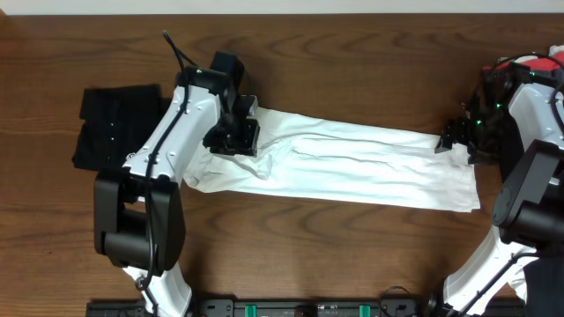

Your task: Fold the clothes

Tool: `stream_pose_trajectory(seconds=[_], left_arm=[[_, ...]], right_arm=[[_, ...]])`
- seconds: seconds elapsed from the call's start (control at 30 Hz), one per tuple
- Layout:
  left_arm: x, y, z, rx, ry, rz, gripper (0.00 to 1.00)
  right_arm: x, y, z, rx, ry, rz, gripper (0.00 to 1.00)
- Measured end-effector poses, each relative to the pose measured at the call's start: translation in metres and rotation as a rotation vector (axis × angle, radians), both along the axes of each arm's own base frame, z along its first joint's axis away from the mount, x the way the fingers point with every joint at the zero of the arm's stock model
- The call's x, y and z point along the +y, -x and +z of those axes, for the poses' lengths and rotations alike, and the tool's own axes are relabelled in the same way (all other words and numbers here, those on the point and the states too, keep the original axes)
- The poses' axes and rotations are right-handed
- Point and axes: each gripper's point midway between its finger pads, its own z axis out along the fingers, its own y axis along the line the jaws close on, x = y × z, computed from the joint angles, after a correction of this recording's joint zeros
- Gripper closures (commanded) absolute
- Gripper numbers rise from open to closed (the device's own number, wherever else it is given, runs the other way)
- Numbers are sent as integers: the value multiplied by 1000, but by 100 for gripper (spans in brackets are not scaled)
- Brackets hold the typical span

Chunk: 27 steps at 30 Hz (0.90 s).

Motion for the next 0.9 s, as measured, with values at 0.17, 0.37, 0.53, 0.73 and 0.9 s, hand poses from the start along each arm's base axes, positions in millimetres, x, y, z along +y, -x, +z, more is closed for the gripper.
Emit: stream_pose_trajectory(seconds=[0.17,0.37,0.53,0.73,0.9], left_arm=[[10,-9,-33,-74,-52,-8,68],[29,31,-54,59,-141,-4,94],[37,54,-49,153,-174,1,65],[34,29,-29,-2,-155,22,48],[30,-15,-2,-240,-132,50,51]], right_arm=[[1,-1,0,-3,-8,-2,18],[3,-1,1,-6,-18,-2,18],[4,-2,0,-10,-21,-3,18],[3,-2,0,-12,-22,-4,18],[4,-2,0,-12,-22,-3,18]])
